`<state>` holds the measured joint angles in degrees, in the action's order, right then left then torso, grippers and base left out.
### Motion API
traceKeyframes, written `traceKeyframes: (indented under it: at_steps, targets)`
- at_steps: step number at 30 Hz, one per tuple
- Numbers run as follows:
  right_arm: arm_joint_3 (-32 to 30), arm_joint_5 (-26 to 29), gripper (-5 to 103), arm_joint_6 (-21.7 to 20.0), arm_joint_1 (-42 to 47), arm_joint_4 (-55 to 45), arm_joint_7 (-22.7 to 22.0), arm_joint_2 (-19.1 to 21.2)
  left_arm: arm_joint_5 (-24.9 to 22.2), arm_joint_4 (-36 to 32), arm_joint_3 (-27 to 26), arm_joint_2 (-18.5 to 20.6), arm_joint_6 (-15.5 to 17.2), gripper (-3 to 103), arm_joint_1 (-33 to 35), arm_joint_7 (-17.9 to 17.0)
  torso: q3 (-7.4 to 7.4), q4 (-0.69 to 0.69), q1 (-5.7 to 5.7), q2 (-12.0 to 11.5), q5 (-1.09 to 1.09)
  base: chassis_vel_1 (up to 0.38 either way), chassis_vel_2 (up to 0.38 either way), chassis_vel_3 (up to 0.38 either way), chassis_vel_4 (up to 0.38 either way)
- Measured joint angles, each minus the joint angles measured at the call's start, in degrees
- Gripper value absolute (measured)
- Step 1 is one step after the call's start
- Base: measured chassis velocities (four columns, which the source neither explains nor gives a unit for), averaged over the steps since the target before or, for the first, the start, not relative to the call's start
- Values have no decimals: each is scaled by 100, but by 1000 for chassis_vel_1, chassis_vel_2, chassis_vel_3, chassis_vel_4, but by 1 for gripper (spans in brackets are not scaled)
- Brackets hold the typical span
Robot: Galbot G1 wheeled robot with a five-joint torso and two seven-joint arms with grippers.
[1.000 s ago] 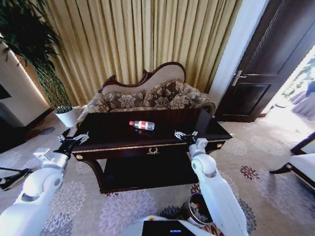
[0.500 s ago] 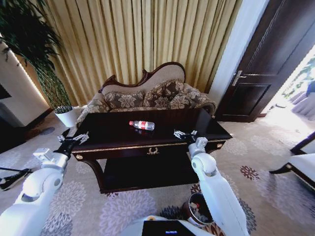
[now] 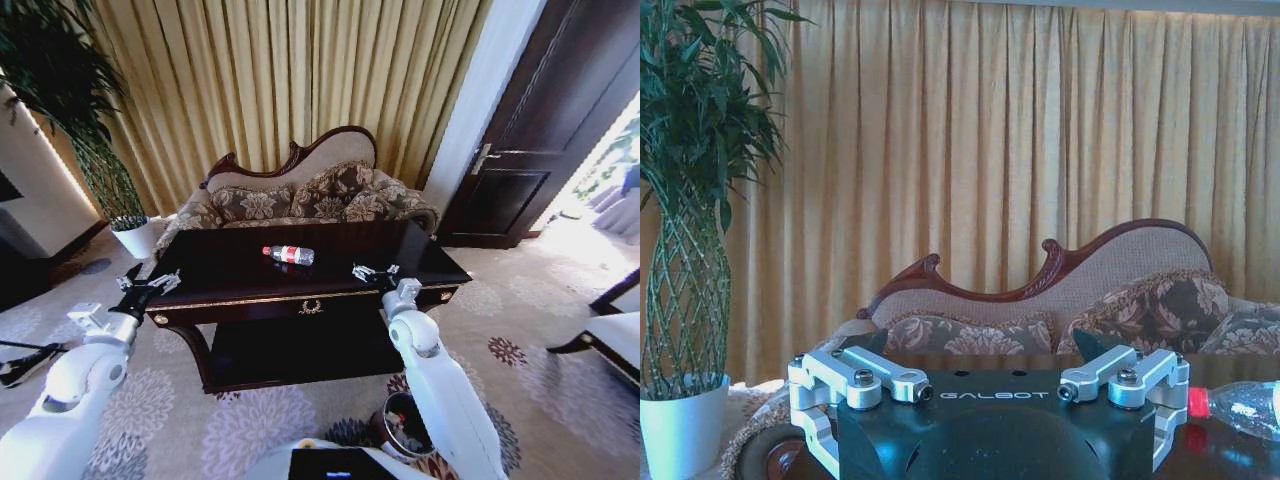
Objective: Move to the front of the table and place the trash on the table into the trash bin.
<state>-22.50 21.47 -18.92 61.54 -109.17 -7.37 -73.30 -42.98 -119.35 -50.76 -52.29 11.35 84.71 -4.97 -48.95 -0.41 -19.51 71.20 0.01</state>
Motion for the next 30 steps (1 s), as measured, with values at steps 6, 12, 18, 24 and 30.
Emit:
traceKeyframes:
  at_steps: [6,12,18,24,30]
  targets:
    - [244,121,100,-35,-411,21,318,373,-2,-127,-89,-146,-7,100,132,-1,0,1,0,0,0,0,0,0,0]
    - [736,517,100,-80,-1226,431,895,1019,3,-394,-353,-455,-23,100,442,16,0,2,0,0,0,0,0,0,0]
    - [1259,669,100,74,-1757,922,1461,1371,4,-565,-532,-705,-24,100,590,20,0,2,0,0,0,0,0,0,0]
    - [2029,779,100,123,-2575,1453,1742,1435,16,-701,-547,-922,-7,100,599,5,0,2,0,0,0,0,0,0,0]
    - [2899,701,100,143,-3561,2242,2109,1212,2,-769,-726,-1015,-3,100,650,-5,-1,2,0,0,-1,0,0,0,0]
